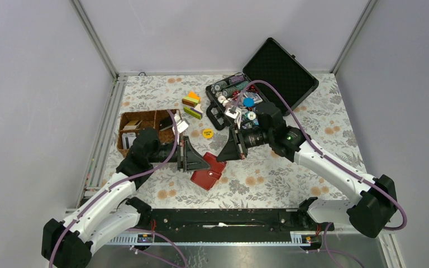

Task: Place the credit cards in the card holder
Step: Open the card holder at the center of the board.

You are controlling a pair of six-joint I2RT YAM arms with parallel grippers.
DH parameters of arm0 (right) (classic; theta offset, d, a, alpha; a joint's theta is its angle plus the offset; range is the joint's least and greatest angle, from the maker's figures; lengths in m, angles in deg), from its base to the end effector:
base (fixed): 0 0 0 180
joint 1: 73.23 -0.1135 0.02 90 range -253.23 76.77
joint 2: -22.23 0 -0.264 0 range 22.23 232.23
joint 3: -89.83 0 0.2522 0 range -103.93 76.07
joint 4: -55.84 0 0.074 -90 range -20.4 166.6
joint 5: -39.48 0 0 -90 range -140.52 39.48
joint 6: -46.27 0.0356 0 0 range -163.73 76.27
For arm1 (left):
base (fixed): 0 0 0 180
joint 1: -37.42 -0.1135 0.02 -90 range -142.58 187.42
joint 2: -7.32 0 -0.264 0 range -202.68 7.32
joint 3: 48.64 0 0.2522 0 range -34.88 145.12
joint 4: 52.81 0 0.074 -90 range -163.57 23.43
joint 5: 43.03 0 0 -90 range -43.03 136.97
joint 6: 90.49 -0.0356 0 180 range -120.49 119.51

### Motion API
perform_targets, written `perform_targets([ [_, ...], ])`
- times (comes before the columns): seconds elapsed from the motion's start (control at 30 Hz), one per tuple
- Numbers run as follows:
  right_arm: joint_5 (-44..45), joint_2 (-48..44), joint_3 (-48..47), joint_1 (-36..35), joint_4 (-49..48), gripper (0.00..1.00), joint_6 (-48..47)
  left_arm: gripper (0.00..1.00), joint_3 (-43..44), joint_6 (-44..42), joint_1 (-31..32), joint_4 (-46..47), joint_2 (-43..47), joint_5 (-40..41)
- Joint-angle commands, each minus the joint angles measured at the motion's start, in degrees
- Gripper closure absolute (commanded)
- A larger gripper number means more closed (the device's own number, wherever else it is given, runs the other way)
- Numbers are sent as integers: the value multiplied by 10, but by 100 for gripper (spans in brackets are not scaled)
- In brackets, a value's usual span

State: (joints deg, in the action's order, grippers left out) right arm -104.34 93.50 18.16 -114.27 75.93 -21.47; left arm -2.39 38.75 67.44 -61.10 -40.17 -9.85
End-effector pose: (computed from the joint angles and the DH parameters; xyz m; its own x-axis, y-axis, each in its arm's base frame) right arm 0.1900 0.2035 0.3333 -0.5992 -0.2251 -0.7683 -0.7929 0.0341 0.6084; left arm 0.1461 -0.1188 0.2872 -0.7363 0.0256 -0.6762 0.6749 0.0996 -0.7312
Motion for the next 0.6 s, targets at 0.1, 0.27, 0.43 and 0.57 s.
perform_targets([
  [0.1, 146, 0, -40, -7, 35, 41, -24, 100, 71, -94, 0, -80, 26, 59],
  [0.27, 212, -29, -35, -7, 12, 6, -38, 100, 148, -178, -35, -215, 4, 167],
  [0.43, 252, -68, -14, -7, -28, 0, -50, 100, 189, -195, -85, -246, -46, 214],
  [0.57, 189, -90, 14, -6, -95, 6, -33, 100, 205, -220, -94, -270, -76, 167],
])
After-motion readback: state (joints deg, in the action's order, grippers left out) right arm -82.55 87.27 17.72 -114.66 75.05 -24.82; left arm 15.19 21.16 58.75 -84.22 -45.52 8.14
